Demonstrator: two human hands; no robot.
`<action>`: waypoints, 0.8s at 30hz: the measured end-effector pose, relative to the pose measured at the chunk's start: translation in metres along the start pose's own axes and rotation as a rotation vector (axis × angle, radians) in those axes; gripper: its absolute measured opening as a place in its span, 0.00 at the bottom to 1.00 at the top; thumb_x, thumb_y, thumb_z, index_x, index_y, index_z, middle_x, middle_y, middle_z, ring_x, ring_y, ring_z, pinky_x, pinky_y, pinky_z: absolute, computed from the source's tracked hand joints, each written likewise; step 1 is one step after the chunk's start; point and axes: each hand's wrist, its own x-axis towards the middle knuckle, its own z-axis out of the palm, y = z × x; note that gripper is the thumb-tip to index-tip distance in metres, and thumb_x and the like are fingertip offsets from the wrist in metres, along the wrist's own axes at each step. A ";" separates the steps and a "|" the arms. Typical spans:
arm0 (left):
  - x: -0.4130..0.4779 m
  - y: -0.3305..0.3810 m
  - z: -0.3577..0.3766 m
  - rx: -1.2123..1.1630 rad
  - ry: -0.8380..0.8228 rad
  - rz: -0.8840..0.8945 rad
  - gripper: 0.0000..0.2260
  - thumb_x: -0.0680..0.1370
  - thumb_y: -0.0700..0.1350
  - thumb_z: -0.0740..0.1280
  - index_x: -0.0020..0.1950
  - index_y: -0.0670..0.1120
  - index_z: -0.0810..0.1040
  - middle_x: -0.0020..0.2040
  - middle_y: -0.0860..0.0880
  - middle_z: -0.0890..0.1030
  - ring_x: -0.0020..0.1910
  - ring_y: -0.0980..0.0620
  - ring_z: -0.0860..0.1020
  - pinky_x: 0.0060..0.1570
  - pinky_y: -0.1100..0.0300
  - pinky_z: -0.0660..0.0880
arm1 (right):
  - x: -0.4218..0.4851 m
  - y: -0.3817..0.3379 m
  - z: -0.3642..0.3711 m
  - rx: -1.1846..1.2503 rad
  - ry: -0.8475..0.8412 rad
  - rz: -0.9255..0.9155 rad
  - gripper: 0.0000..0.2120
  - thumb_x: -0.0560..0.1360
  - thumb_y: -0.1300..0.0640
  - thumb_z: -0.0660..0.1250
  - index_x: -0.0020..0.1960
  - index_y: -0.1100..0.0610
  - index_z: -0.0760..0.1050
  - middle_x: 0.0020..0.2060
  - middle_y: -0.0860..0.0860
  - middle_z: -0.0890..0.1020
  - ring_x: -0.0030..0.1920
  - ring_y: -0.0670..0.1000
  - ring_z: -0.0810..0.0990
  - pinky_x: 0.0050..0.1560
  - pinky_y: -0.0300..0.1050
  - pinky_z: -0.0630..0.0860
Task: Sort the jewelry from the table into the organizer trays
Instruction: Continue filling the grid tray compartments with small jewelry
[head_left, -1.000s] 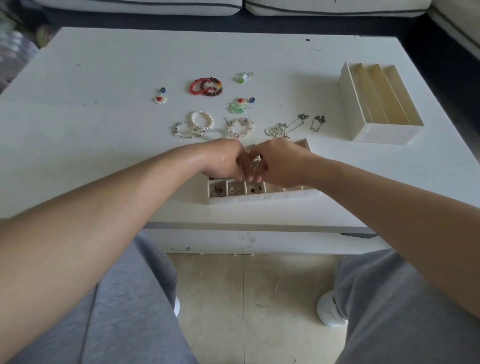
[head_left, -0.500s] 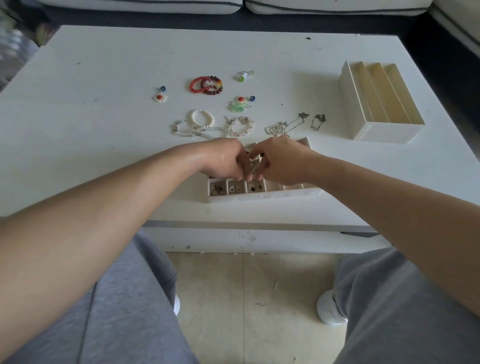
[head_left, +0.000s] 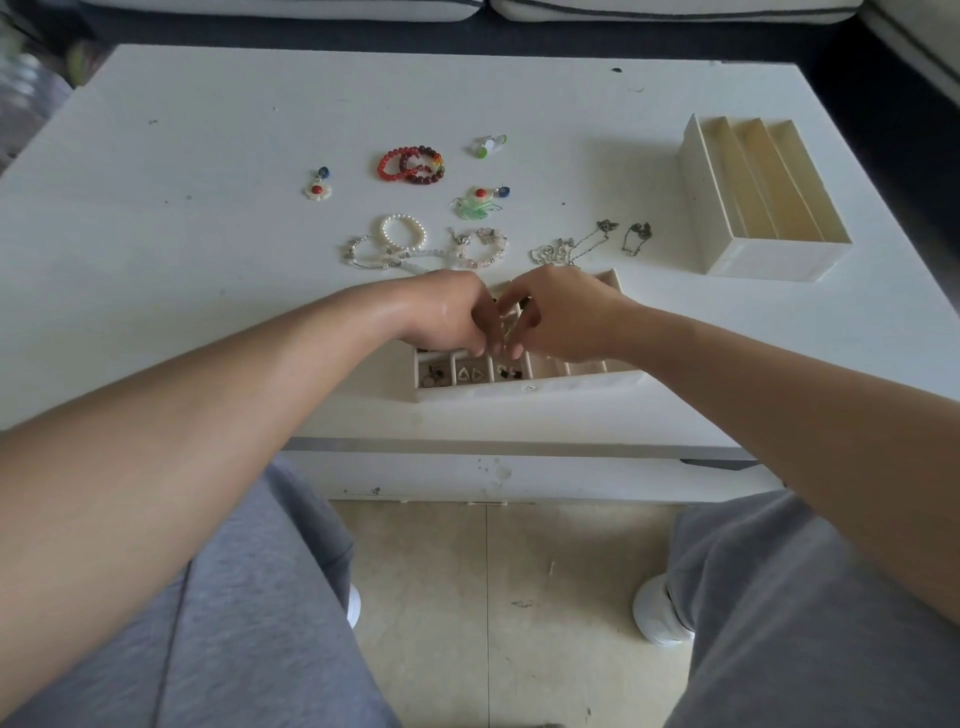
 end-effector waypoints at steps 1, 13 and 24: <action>0.001 -0.001 0.001 -0.014 0.005 -0.006 0.11 0.76 0.40 0.69 0.48 0.54 0.87 0.45 0.56 0.83 0.49 0.51 0.80 0.49 0.56 0.76 | 0.001 0.000 0.000 -0.020 0.018 0.004 0.19 0.73 0.61 0.68 0.62 0.50 0.79 0.42 0.43 0.85 0.53 0.46 0.81 0.46 0.38 0.75; 0.005 0.000 0.005 -0.058 -0.041 0.007 0.14 0.76 0.37 0.66 0.47 0.53 0.88 0.34 0.68 0.80 0.37 0.68 0.77 0.34 0.74 0.68 | -0.002 -0.003 0.001 -0.135 -0.033 -0.048 0.17 0.75 0.60 0.63 0.61 0.48 0.79 0.45 0.45 0.84 0.52 0.49 0.82 0.54 0.48 0.80; 0.013 -0.007 -0.017 -0.149 0.092 -0.002 0.12 0.77 0.39 0.66 0.45 0.54 0.86 0.41 0.59 0.84 0.43 0.59 0.79 0.43 0.61 0.72 | 0.017 0.012 -0.016 0.092 0.177 -0.013 0.18 0.74 0.63 0.62 0.61 0.51 0.78 0.43 0.45 0.86 0.48 0.47 0.81 0.45 0.41 0.77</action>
